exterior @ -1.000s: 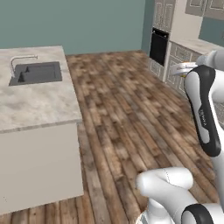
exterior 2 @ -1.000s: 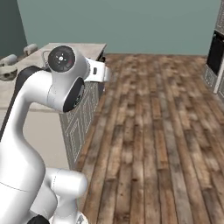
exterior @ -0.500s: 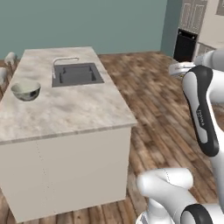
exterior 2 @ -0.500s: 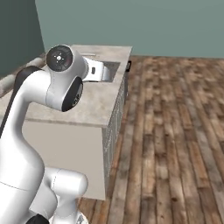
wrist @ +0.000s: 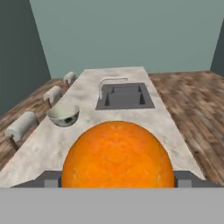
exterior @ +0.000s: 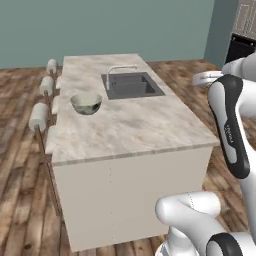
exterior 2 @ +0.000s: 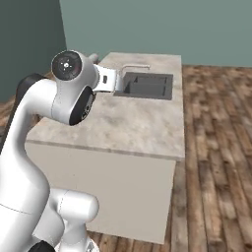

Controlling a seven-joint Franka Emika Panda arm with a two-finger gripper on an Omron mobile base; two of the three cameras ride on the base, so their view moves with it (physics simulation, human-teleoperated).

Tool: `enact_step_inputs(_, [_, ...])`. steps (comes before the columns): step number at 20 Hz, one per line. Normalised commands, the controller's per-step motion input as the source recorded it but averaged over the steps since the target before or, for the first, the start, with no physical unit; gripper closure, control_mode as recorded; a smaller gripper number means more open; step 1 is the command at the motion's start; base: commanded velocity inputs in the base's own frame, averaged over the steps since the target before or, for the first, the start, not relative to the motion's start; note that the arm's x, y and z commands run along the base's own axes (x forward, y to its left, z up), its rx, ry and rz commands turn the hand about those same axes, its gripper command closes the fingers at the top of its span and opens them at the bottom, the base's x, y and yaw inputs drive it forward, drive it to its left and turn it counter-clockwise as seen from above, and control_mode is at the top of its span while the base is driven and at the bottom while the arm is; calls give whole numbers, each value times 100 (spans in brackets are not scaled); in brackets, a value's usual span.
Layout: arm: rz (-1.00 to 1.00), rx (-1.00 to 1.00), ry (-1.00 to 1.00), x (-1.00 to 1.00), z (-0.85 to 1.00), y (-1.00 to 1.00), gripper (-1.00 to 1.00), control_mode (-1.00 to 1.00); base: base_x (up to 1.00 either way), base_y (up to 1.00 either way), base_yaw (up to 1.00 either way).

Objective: Retrieve the orange and peach from the fridge and place them into the bowl on the dining table.

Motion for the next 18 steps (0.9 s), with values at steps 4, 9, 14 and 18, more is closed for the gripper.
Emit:
enact_step_inputs(4, [0, 0, 0, 0, 0, 0, 100, 100, 41, 100, 9])
enact_step_inputs(9, [0, 0, 0, 0, 0, 0, 100, 100, 33, 100, 4])
enact_step_inputs(14, [0, 0, 0, 0, 0, 0, 100, 100, 23, 100, 1])
enact_step_inputs(18, [0, 0, 0, 0, 0, 0, 100, 100, 19, 100, 0])
